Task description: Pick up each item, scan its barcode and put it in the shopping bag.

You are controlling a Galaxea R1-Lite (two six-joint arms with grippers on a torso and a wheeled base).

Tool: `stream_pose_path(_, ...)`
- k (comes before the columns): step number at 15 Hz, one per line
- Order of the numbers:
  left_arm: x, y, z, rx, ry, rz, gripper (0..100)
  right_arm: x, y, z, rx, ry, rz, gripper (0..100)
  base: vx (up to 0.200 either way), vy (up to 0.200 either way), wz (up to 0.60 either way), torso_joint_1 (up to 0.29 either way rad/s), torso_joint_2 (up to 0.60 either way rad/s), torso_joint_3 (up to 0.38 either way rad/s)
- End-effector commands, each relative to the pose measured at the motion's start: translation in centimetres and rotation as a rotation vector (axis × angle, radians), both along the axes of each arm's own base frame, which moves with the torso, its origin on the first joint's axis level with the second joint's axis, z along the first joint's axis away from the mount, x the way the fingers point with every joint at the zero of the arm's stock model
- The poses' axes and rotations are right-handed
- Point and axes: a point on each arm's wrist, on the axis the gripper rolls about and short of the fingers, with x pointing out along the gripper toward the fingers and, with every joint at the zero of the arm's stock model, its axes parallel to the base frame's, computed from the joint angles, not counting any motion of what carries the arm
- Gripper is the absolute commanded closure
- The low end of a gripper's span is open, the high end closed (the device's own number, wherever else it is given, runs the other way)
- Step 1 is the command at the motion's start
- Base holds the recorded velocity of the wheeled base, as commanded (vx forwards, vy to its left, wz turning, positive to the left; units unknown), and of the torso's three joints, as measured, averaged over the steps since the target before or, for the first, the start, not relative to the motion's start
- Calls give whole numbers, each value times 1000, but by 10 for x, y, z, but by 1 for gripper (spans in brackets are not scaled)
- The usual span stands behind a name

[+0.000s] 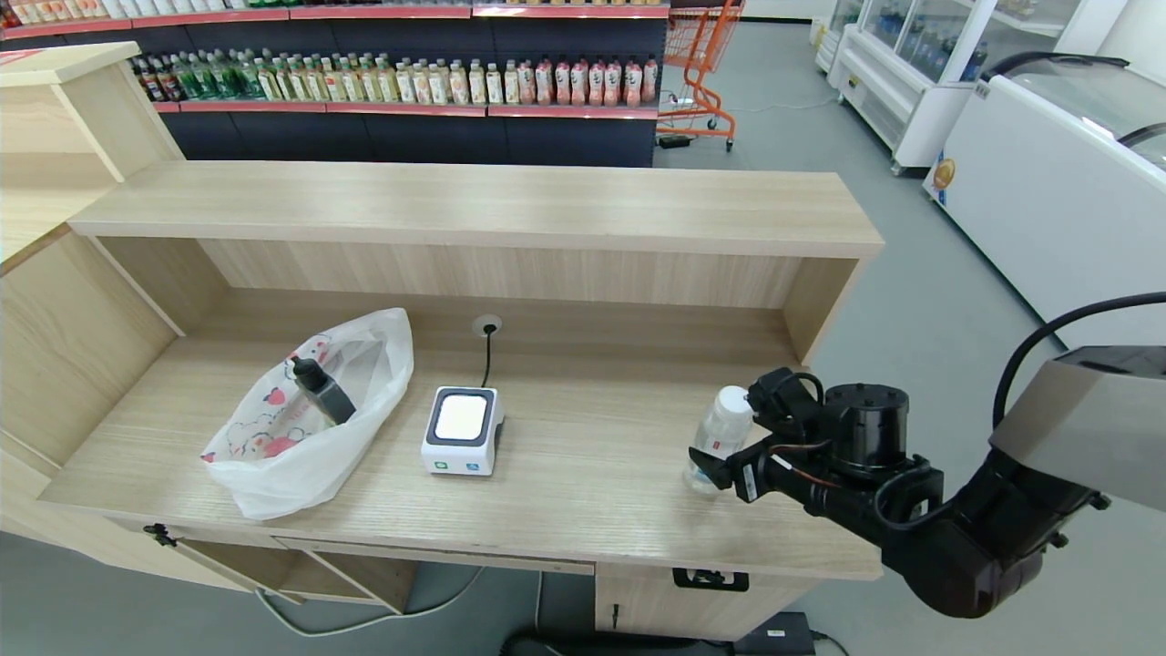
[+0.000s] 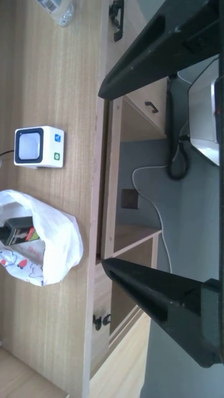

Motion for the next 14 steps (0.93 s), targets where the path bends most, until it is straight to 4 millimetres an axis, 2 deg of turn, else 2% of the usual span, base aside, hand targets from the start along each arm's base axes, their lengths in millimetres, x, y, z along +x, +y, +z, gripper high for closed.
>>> stream_pose_path(1,0,0,0,0,1,0,0,8,4,-7,-2,3,2,0,0,0,0,0,0,0)
stream_pose_path(5,0,0,0,0,0,0,0,12,7,-14,-2,3,5,0,0,0,0,0,0,0)
stream_pose_path(11,0,0,0,0,1,0,0,25,21,-13,25,-43,51,0,0,0,0,0,0,0)
stream_pose_path(12,0,0,0,0,1,0,0,26,21,-14,23,-48,55,100,0,0,0,0,0,0)
stream_pose_path(14,0,0,0,0,1,0,0,32,22,-17,14,-56,57,100,0,0,0,0,0,0)
